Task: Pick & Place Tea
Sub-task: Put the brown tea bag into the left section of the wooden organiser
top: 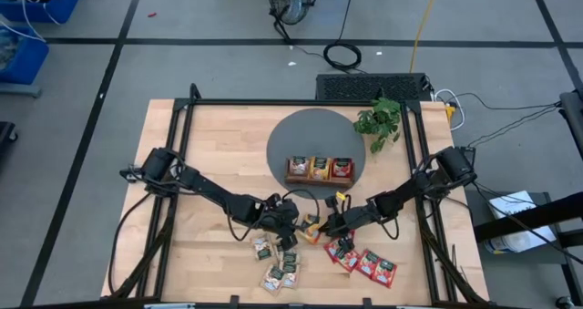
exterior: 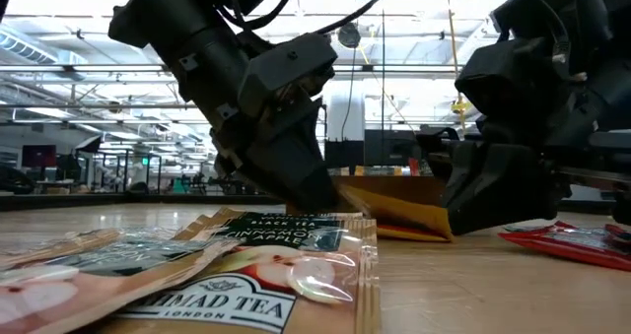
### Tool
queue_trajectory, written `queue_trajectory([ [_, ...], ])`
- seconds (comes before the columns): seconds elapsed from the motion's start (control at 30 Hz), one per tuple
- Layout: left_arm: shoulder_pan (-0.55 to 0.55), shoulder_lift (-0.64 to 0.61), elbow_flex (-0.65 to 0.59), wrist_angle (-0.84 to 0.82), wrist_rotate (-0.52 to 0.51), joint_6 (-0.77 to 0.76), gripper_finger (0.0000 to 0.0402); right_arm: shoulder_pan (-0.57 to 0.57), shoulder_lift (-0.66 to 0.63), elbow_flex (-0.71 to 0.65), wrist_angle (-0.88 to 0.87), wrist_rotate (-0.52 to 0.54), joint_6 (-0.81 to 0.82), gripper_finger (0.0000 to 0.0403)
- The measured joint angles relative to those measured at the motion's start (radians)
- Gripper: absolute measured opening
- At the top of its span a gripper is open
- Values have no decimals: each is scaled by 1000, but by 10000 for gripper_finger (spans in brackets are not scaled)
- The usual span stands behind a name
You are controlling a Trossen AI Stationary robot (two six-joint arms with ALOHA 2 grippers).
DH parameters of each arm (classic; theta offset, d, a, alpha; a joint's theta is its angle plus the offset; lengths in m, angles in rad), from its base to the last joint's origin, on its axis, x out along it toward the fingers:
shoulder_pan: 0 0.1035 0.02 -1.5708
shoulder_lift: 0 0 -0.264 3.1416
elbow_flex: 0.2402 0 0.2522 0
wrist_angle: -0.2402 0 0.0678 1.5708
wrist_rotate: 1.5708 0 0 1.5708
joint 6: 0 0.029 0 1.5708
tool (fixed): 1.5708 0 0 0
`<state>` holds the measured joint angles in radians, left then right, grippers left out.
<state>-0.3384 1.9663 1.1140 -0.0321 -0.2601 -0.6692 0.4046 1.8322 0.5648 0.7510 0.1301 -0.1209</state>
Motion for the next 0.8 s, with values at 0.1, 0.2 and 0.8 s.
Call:
queue_trajectory([
  [0.1,4,0,0,-3,2,-16,178,-5,-1,0,-16,0,1,0],
  [0.2,11,0,0,-3,22,-26,214,-13,-1,0,-27,-2,7,0],
  [0.8,48,-16,0,-16,250,-28,297,-14,-1,0,-36,-1,4,0],
])
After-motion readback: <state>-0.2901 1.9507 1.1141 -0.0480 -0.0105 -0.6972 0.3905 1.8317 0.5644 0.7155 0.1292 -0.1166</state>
